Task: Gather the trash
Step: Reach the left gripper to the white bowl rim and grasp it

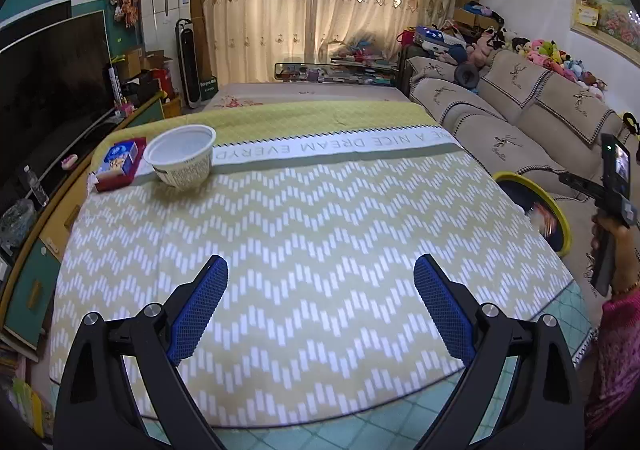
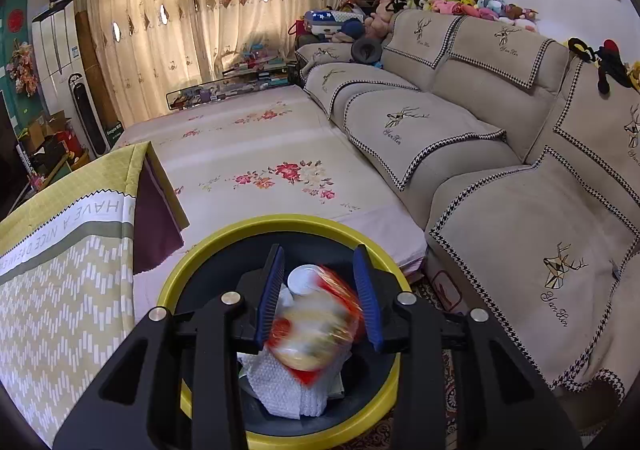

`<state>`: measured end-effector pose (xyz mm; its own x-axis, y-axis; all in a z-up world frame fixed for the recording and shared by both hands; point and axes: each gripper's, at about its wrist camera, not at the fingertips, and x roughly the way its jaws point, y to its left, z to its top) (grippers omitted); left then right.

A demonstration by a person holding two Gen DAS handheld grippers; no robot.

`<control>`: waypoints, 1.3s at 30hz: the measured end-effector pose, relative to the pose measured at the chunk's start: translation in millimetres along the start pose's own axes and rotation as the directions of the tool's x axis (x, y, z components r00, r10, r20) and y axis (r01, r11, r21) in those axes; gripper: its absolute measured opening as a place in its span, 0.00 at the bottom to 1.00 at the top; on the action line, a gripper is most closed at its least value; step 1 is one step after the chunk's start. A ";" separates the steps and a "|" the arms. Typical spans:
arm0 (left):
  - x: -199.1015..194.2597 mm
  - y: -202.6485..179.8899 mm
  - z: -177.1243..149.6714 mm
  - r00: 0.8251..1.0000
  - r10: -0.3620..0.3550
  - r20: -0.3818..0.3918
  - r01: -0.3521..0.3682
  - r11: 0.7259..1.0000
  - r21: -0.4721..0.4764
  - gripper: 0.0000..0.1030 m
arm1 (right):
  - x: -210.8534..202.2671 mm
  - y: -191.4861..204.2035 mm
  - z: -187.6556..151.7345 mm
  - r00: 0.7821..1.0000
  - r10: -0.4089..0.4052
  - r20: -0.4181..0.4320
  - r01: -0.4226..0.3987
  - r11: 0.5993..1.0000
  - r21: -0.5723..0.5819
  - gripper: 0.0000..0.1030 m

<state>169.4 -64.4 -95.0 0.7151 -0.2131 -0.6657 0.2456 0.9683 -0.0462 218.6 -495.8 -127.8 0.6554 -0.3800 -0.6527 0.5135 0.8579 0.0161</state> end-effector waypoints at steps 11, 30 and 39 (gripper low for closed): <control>36.4 47.2 59.8 0.993 0.118 0.016 -0.118 0.992 0.041 0.90 | -20.7 29.9 -3.3 0.998 0.060 0.021 -0.059 0.996 -0.067 0.38; 178.7 126.8 111.5 0.952 0.176 -0.252 -0.174 0.984 0.031 0.58 | -17.8 64.8 -11.8 0.993 0.114 -0.031 -0.116 0.986 -0.117 0.38; 186.6 124.7 106.7 0.949 0.176 -0.261 -0.178 0.984 0.016 0.09 | -18.1 61.9 -18.8 0.990 0.134 -0.043 -0.138 0.985 -0.107 0.38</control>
<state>403.3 2.6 -145.5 0.5512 0.0025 -0.8343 0.1246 0.9885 0.0853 228.1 -429.3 -129.3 0.6941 -0.2467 -0.6763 0.3560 0.9342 0.0247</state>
